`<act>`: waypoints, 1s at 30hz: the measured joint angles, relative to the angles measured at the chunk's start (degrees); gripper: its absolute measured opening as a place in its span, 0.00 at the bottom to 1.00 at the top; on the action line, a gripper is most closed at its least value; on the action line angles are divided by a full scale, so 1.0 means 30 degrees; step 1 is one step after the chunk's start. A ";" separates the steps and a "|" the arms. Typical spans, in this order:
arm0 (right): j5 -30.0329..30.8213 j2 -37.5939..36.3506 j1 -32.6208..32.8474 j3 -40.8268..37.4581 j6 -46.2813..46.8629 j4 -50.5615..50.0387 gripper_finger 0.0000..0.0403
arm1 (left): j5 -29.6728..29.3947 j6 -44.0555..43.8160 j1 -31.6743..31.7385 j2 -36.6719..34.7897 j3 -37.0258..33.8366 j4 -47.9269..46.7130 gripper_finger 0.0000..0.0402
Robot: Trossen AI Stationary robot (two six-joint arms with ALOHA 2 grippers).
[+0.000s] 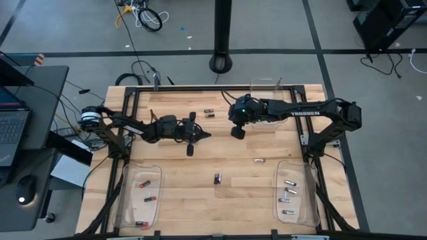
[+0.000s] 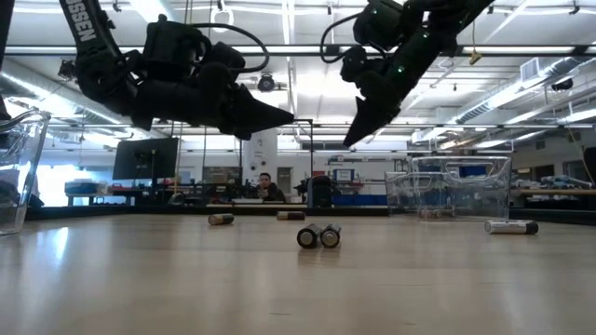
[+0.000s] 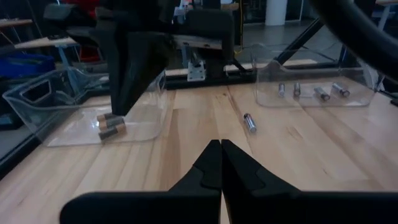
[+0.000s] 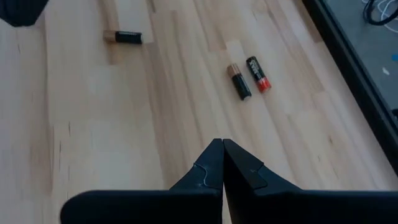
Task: Sort batteries
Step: Put the brown battery into the top transparent bin
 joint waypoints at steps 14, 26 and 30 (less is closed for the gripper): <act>0.0373 -0.0373 0.0925 -0.0029 -0.0967 -0.1304 0.03 | -0.0007 -0.0071 0.0000 0.0000 0.1272 -0.2604 0.01; 0.1929 -0.0533 0.1012 -0.2059 -0.1187 0.0350 0.02 | -0.0014 0.0023 0.0000 -0.0007 0.2100 -0.4217 0.01; 0.1931 -0.0533 0.1044 -0.3553 -0.0332 0.1668 0.02 | -0.0015 0.0031 0.0000 -0.0007 0.2100 -0.4310 0.01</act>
